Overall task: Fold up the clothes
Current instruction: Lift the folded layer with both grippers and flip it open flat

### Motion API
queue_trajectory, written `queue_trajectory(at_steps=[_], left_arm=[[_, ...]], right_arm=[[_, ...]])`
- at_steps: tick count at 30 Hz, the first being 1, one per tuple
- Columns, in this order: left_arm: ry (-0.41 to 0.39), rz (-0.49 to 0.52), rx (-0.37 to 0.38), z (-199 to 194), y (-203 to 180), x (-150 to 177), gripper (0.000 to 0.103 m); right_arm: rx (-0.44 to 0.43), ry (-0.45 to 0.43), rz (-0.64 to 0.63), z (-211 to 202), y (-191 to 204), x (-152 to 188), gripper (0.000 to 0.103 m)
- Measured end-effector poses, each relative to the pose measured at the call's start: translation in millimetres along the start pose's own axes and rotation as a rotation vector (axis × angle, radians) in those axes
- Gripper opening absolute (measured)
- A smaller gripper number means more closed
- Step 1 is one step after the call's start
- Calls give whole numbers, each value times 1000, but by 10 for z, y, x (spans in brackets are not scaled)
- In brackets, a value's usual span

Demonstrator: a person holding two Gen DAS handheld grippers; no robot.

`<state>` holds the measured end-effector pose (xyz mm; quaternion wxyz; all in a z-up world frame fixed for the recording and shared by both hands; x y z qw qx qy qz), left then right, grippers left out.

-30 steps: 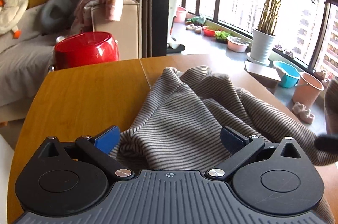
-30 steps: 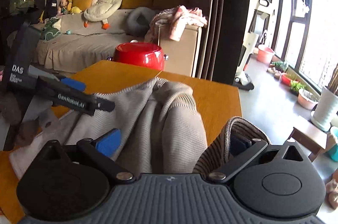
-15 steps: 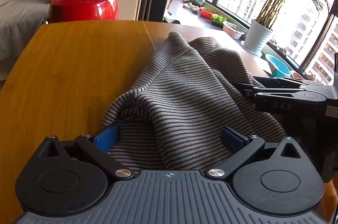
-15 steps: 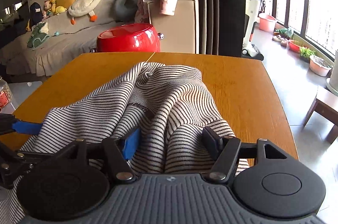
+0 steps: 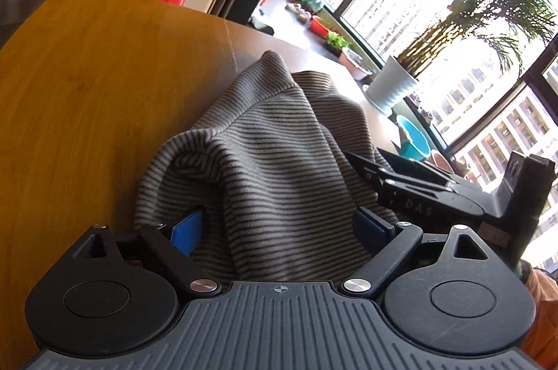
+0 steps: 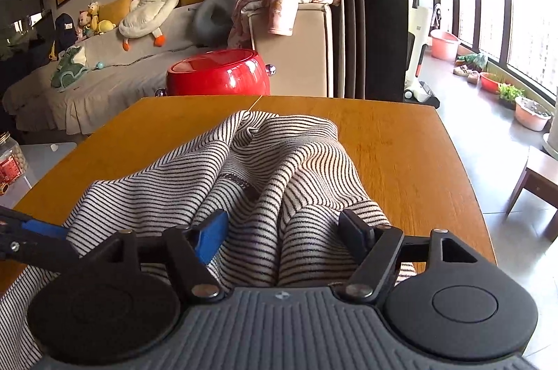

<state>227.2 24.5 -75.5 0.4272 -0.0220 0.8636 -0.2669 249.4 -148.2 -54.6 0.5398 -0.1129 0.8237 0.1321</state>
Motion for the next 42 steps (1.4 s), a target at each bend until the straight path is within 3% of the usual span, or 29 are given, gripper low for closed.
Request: queue_trajectory(at_steps=[6, 8, 10, 14, 17, 21, 22, 23, 25, 29, 33, 35, 37, 40, 42], left_arm=[[-71, 10, -56, 187, -60, -153, 86], [-98, -9, -73, 175, -4, -230, 72], [-150, -21, -115, 82, 120, -337, 68], [-215, -95, -134, -145, 392, -528, 42], [-244, -159, -134, -309, 587, -621, 34], [-204, -193, -132, -387, 735, -561, 36], [-180, -202, -132, -382, 771, -517, 47], [-165, -214, -144, -385, 849, -465, 71], [-164, -204, -164, -439, 964, -443, 85], [-160, -162, -146, -578, 947, -491, 87], [-187, 15, -122, -609, 562, -621, 98], [-182, 101, -103, -452, 313, -676, 100], [-160, 174, -104, -161, 91, -680, 100], [-126, 298, -170, 314, -15, -653, 100], [-85, 361, -210, 593, 6, -601, 84]], right_arm=[[-8, -3, 3, -14, -3, -2, 71], [-10, -3, 5, -14, -7, -8, 72], [-11, 0, 1, -10, -2, -7, 73], [-11, 10, -21, 0, 29, 4, 76], [-8, 25, -49, 18, 57, 17, 77], [20, 41, -102, 34, 54, 15, 77], [42, 48, -120, 29, 39, -1, 76], [54, 50, -119, 8, 11, -33, 76], [61, 26, -84, -70, -59, -201, 66], [78, -21, -18, -9, -227, -571, 65], [60, 85, 86, 411, -291, -393, 65], [78, 117, 99, 568, -286, -224, 65], [94, 90, 59, 537, -234, -229, 65], [73, 47, 1, 309, -175, -340, 65], [63, 39, -42, 103, -193, -372, 66]])
Point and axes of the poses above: each gripper's, at about its wrist camera, not at the fingertips, and z roughly the way its jaws point, y to its left, x to its underside, the point moved 8 cm from there along z, roughly the way its jaws point, and after that the axes turned 12 degrees about -y, right-handed, at the moved point
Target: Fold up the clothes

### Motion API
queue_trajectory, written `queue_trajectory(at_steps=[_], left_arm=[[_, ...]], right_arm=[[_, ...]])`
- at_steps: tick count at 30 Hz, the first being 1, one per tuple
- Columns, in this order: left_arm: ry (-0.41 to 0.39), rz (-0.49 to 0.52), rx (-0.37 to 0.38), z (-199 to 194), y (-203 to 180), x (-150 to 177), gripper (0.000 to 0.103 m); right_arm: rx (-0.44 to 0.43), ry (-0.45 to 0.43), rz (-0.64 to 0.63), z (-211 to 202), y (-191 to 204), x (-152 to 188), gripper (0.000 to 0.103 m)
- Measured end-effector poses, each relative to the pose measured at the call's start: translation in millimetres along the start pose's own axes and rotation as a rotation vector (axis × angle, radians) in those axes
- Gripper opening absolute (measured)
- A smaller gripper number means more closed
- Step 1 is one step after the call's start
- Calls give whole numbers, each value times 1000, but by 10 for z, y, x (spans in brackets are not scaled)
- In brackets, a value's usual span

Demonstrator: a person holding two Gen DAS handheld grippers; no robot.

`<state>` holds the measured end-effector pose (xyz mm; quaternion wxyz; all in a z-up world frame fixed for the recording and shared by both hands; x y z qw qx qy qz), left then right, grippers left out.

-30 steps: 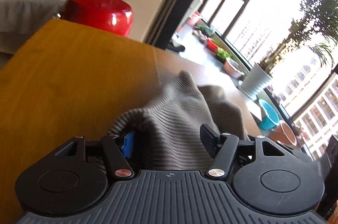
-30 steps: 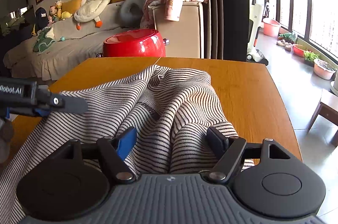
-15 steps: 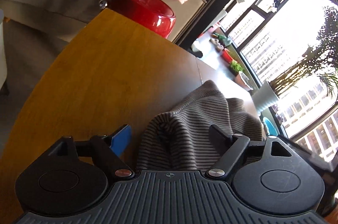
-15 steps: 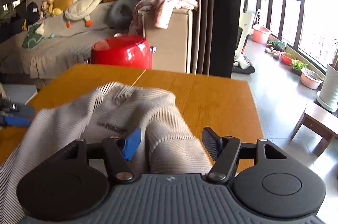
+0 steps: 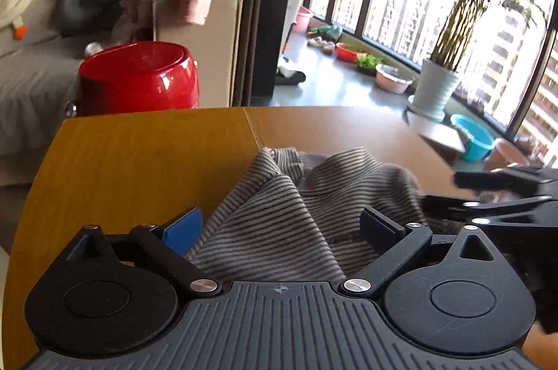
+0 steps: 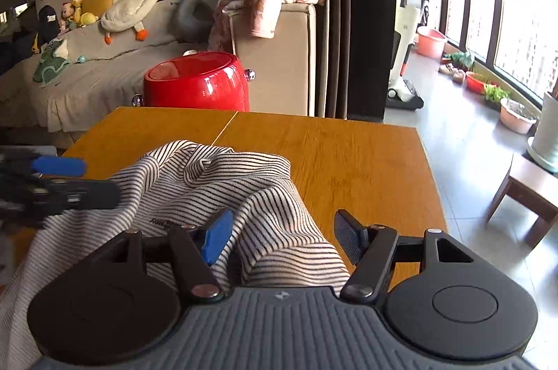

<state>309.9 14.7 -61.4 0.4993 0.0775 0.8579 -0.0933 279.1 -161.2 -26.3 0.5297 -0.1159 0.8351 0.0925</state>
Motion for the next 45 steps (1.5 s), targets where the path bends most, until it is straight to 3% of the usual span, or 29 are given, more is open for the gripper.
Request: queue_trajectory(at_steps=[1, 3, 4, 7, 8, 9, 11, 12, 13, 16, 18, 21, 24, 27, 28, 31, 34, 38, 43, 45], left_arm=[[15, 17, -16, 78, 21, 36, 57], [22, 42, -41, 152, 93, 73, 43], [9, 55, -47, 148, 136, 67, 30], [-12, 5, -80, 72, 361, 21, 21], [-23, -2, -101, 40, 445, 2, 21], [-34, -10, -123, 9, 529, -17, 20], [-46, -26, -158, -40, 705, -43, 20], [-49, -40, -164, -65, 779, -47, 21], [-52, -56, -167, -91, 850, -49, 24], [-62, -97, -175, -168, 1045, -57, 42], [-68, -116, -186, -224, 1133, -49, 49], [-75, -161, -196, -320, 1259, -31, 54], [-71, -214, -166, -424, 1278, -5, 58], [-75, -210, -115, -474, 1166, 2, 72], [-76, -205, -96, -481, 1121, 5, 77], [-57, -194, -84, -421, 1019, 61, 80], [-83, -196, -73, -482, 924, 26, 80], [-112, -194, -52, -578, 770, -38, 87], [-104, -174, -21, -607, 523, -49, 90], [-98, -179, -23, -644, 500, -17, 91]], right_arm=[[-2, 0, -21, -105, -26, -1, 68], [1, 25, -45, -266, -104, 71, 68], [-4, 44, -52, -319, -137, 135, 68], [-32, 90, -74, -363, -146, 326, 67], [-46, 92, -93, -355, -110, 355, 62], [-57, 93, -122, -333, -50, 351, 38], [-62, 87, -193, -285, 54, 306, 28], [-48, 67, -255, -256, 91, 231, 15], [-2, 27, -319, -219, 103, 98, 9], [122, -107, -412, -117, 44, -341, 9], [127, -119, -365, 2, -8, -490, 10], [194, -22, -319, 292, -179, -389, 11], [268, 55, -302, 441, -416, -153, 24], [257, 26, -166, 216, -647, -129, 27], [250, 11, -116, 122, -727, -137, 32], [248, -51, 83, -228, -1076, -159, 55], [286, -101, 302, -523, -1529, -58, 56], [237, -38, 798, -643, -2086, 588, 56], [-13, 10, 1528, -380, -2235, 1506, 56], [-96, 35, 1675, -185, -2221, 1677, 57]])
Point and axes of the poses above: each gripper's, at about its wrist camera, not at the fingertips, and z roughly the way its jaws point, y to its left, x to its underside, the point moved 8 cm from there along z, roughly the way its jaws point, and after that the axes turned 12 degrees about -y, right-handed, at the moved point
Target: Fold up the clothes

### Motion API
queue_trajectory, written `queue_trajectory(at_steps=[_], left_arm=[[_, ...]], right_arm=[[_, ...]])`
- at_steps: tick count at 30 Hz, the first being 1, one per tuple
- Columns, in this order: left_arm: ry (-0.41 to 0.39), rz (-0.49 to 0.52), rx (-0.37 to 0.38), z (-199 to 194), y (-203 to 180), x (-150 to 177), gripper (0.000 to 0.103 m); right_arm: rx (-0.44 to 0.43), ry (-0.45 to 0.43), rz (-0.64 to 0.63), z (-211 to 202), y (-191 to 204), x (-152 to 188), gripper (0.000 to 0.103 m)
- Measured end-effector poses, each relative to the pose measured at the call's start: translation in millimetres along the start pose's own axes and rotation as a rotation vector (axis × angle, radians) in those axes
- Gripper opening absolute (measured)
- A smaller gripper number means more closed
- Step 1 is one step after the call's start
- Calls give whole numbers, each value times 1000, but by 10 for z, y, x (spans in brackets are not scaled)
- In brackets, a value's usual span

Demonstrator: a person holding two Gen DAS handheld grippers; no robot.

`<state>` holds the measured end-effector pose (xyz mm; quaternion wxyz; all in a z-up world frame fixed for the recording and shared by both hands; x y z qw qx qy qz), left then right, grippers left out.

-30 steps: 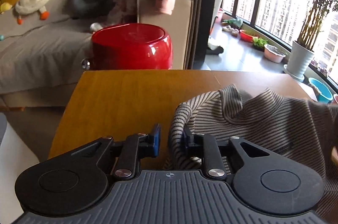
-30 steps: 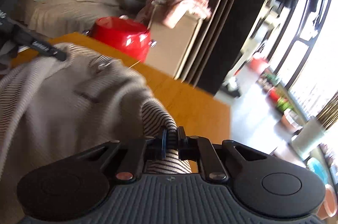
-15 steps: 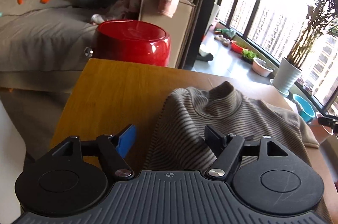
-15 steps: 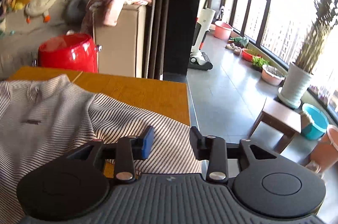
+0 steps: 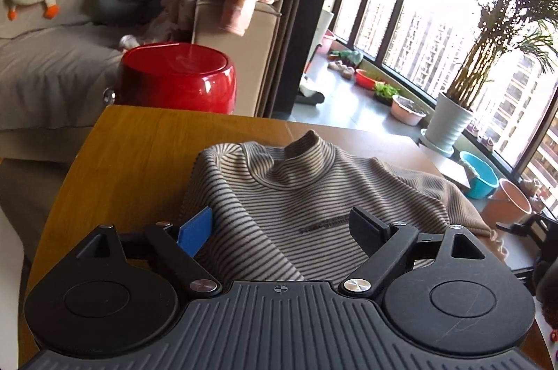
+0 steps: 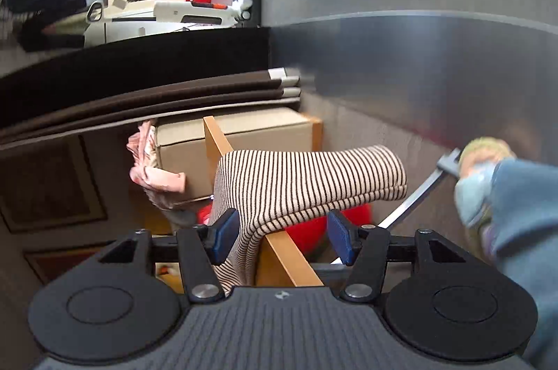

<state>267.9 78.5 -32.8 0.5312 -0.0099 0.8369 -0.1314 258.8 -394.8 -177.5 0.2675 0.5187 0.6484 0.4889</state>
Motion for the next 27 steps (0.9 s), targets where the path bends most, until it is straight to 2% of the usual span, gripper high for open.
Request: queue_trajectory(at_steps=[4, 5, 7, 8, 10, 11, 15, 18, 22, 24, 27], left_arm=[[13, -13, -6, -82, -22, 67, 95], [19, -16, -14, -81, -5, 92, 95], [33, -24, -32, -69, 39, 147, 95], [39, -27, -42, -63, 60, 175, 95], [39, -40, -46, -65, 73, 198, 94], [36, -26, -25, -100, 31, 200, 94], [32, 63, 74, -280, -185, 227, 94], [62, 142, 100, -397, -304, 337, 95], [16, 150, -28, -305, -159, 312, 95], [12, 128, -78, -152, -46, 270, 96], [62, 132, -76, 91, 12, 300, 96]], right_arm=[[-43, 47, 50, 408, -81, -15, 59], [-71, 36, 20, 445, 6, -34, 57], [-126, 12, -44, 513, 190, -70, 23], [-140, -7, -98, 514, 323, -97, 18], [-190, -46, -161, 415, 591, -123, 11], [-221, -64, -188, 347, 731, -134, 10], [-287, -163, -428, -101, 1406, -95, 9], [-307, -181, -608, -308, 1828, 175, 9], [-343, -132, -801, -218, 2175, 770, 8], [-326, -72, -884, -80, 2177, 1131, 7], [-229, 38, -1017, 278, 1970, 1705, 7]])
Point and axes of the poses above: each gripper's, at about its wrist camera, not at the fingertips, and z roughly the way its jaws point, y to its left, x to its underside, the point moved 8 cm from there along z, roughly the way its jaws point, and after that the axes turned 12 degrees about -y, right-handed, at the moved point
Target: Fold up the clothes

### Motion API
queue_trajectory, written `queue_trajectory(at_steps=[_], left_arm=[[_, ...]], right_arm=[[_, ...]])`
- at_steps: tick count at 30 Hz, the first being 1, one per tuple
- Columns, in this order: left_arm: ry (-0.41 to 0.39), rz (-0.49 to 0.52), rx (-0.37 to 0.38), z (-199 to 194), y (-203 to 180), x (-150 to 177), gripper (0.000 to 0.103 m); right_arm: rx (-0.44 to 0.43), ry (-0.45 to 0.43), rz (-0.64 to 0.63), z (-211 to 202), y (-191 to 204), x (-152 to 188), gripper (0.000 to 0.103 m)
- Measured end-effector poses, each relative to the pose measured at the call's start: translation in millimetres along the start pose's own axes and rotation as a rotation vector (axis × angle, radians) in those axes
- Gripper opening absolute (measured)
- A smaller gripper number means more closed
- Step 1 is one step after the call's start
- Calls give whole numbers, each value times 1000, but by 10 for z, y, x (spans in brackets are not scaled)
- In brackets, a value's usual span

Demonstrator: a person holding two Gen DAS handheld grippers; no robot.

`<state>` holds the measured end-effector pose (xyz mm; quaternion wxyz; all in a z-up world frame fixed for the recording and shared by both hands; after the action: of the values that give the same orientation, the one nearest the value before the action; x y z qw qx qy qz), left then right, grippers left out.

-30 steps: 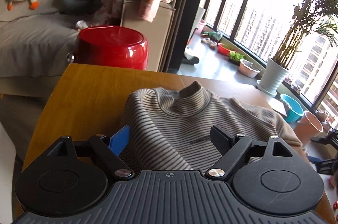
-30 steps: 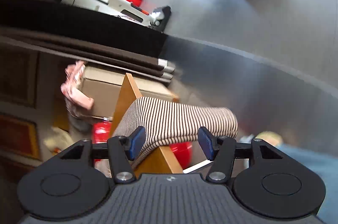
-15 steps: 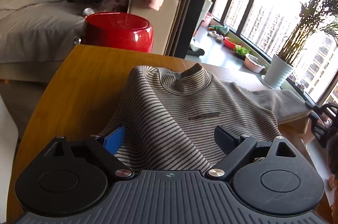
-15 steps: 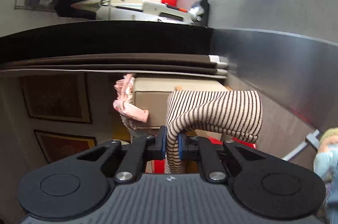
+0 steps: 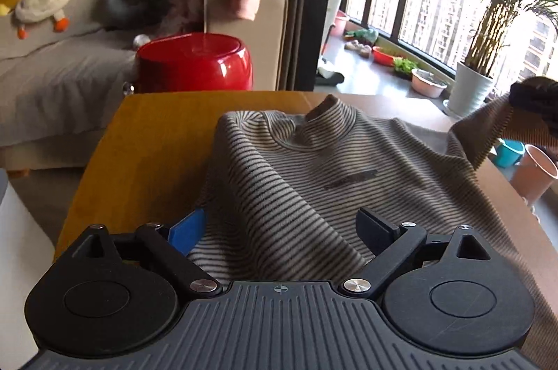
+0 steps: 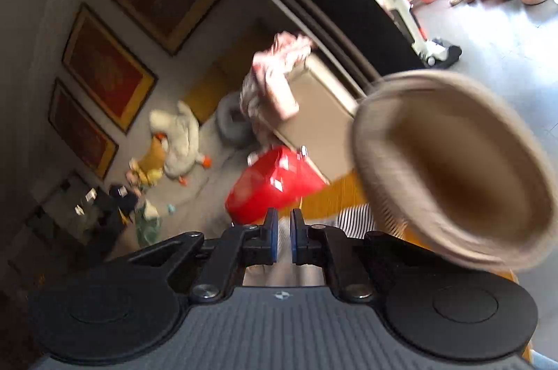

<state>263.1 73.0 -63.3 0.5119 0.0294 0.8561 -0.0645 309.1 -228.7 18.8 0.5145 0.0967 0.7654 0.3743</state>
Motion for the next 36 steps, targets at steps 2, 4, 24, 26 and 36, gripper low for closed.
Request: queue_trajectory(at_steps=[2, 4, 24, 26, 36], left_arm=[[10, 1, 10, 50, 33, 15, 82], [13, -11, 14, 67, 98, 16, 67], [-58, -271, 68, -225, 900, 0, 79], [-61, -256, 90, -307, 845, 3, 81], [-78, -168, 110, -602, 711, -56, 93]], right_arm=[[34, 92, -92, 199, 158, 369, 7], [66, 172, -194, 380, 320, 726, 7], [154, 326, -600, 25, 581, 1644, 29], [170, 312, -629, -51, 568, 1656, 29], [7, 414, -605, -622, 1181, 1918, 59]])
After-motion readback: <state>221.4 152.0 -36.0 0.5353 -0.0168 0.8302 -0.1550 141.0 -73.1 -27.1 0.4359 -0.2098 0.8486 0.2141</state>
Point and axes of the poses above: each gripper's, at about its wrist camera, not at the fingertips, and z roughly the way its jaws point, y to its left, x to its underside, the point moved 8 cm from there along z, roughly the way its jaws point, and after that the axes turned 12 degrees about -y, right-handed, at the moved point
